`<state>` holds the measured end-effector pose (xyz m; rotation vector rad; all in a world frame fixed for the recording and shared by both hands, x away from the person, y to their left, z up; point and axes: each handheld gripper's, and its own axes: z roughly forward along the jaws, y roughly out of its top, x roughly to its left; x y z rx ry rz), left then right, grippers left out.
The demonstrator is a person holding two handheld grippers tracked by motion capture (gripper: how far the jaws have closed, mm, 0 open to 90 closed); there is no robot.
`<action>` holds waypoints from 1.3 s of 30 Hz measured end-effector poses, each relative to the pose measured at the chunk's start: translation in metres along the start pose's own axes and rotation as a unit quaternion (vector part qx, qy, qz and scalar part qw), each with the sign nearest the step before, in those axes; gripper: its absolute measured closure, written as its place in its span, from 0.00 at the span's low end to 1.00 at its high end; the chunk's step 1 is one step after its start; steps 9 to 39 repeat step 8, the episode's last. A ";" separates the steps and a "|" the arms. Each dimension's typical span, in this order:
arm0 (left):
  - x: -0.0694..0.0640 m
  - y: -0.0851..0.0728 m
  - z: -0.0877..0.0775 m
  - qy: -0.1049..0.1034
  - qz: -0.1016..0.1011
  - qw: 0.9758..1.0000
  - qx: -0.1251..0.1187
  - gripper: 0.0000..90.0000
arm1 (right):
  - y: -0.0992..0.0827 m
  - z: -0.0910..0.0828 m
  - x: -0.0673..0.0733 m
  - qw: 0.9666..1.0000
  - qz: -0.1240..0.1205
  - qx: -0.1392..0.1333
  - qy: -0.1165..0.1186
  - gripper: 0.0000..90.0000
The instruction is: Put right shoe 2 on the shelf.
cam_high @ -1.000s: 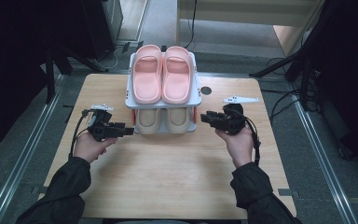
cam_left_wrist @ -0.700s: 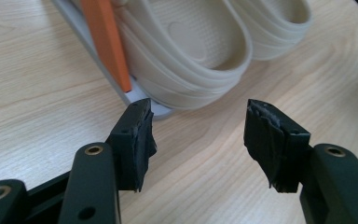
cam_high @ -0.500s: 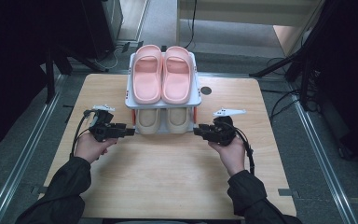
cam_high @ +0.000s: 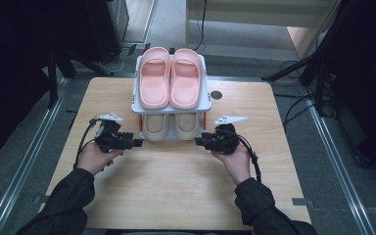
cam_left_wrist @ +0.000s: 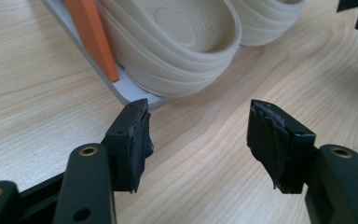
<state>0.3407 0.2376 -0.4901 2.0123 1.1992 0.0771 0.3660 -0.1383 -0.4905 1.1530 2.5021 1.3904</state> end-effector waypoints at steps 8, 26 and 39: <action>-0.002 -0.004 -0.002 0.007 0.011 1.000 0.002 0.41 | 0.003 0.000 -0.001 1.000 -0.009 0.005 0.017 0.55; -0.002 -0.004 -0.002 0.007 0.011 1.000 0.002 0.41 | 0.003 0.000 -0.001 1.000 -0.009 0.005 0.017 0.55; -0.002 -0.004 -0.002 0.007 0.011 1.000 0.002 0.41 | 0.003 0.000 -0.001 1.000 -0.009 0.005 0.017 0.55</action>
